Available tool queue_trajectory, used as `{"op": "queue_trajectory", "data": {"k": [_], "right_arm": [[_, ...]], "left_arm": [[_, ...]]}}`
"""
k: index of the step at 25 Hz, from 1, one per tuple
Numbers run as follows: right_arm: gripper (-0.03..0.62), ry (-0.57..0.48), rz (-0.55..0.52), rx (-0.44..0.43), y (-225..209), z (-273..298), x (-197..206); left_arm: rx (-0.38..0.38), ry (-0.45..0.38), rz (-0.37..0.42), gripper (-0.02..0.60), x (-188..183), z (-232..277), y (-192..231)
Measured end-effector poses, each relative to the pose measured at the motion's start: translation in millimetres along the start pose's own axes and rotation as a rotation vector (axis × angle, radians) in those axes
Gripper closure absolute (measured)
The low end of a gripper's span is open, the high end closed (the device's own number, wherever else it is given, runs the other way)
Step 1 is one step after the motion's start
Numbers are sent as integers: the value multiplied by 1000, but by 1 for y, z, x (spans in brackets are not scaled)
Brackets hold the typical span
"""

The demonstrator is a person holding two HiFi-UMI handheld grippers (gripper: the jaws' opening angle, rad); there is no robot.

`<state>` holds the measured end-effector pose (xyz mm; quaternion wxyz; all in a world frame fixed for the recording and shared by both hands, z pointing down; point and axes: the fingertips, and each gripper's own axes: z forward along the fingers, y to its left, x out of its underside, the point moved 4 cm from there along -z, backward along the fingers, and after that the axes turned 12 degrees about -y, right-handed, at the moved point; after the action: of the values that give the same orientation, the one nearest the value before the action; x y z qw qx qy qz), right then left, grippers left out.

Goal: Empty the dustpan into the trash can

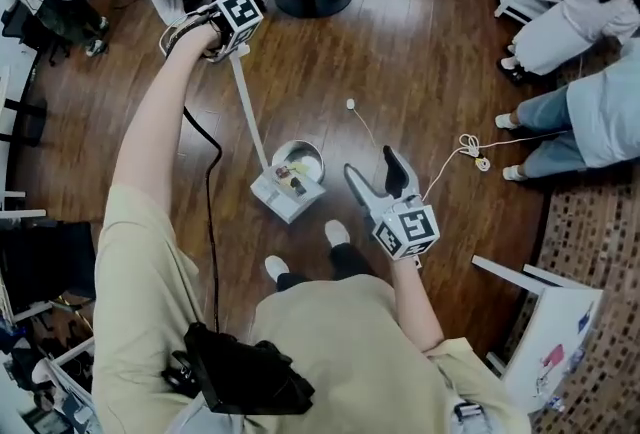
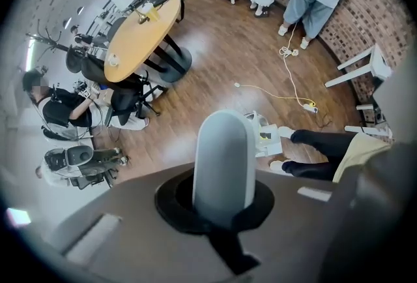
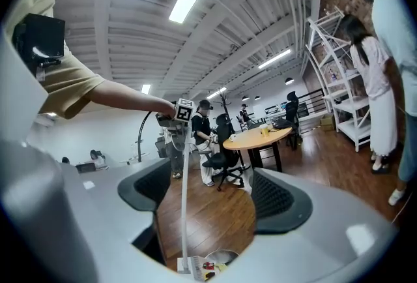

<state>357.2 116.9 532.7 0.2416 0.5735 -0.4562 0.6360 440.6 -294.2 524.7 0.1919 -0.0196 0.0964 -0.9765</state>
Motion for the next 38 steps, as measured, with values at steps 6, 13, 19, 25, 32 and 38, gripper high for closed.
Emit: {"op": "queue_trajectory", "data": {"k": [6,13,19,25,32,38], "right_arm": [[215,-12,-18,6,-22,9,-11],[215,-8,-11,-13,-17,17,-10],[215,-8,2,-18,-12,15,-4],[215,-10,5,-24,-8,12,-6],[215,-11,6,-22,-9,5,-9],[215,-17,5,-15,-13,-6,-11]], "left_arm": [[-62,20,33,577,-35,12,13],[-115,75,47,577,-48,20,27],[-129,79,69,576,-49,15,21],[-146,67,78,576,-44,11,17],[-230,57,135,576,-49,7,15],[-250,51,135,576,-46,3,10]]}}
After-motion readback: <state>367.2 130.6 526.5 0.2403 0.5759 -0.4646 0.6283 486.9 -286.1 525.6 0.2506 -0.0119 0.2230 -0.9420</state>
